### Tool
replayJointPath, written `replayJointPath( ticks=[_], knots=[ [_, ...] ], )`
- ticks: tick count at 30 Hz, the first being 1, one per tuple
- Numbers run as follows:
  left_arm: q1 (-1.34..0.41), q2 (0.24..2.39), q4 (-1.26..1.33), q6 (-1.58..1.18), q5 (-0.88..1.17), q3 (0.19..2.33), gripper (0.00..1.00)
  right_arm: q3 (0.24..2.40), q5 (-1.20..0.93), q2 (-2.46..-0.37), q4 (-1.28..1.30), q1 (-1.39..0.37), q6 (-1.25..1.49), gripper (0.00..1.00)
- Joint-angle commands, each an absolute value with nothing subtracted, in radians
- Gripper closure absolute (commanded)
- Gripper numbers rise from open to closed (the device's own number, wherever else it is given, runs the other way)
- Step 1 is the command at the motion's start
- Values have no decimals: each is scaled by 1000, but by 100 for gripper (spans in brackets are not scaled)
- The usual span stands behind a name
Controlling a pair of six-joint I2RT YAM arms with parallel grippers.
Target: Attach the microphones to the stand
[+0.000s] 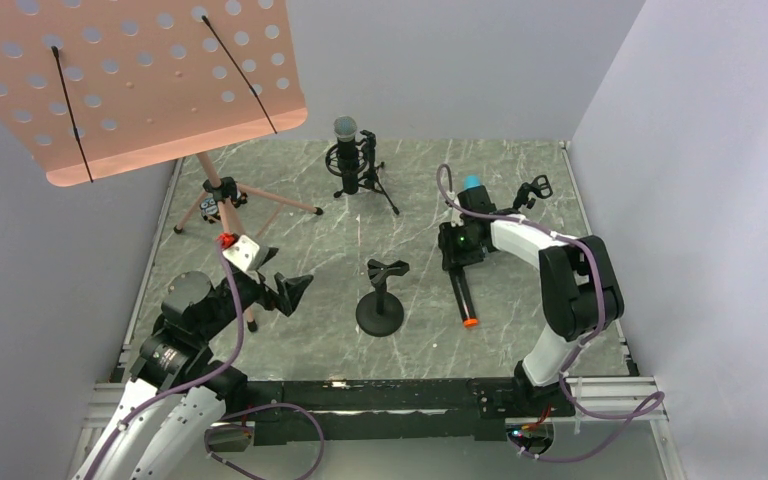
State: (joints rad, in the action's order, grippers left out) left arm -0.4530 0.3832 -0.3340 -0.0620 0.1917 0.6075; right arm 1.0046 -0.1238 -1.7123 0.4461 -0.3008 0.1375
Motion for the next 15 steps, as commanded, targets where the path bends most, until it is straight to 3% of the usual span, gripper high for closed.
replayJointPath(
  ticks=[1, 7, 15],
  knots=[
    [-449, 394, -244, -59, 378, 594, 1, 1089, -294, -1601, 458, -294, 72, 86],
    [-449, 467, -80, -284, 592, 617, 1, 1148, -443, -1350, 460, -215, -44, 93],
    [-529, 672, 109, -512, 655, 792, 1, 1308, -903, -1188, 505, -170, -214, 94]
  ],
)
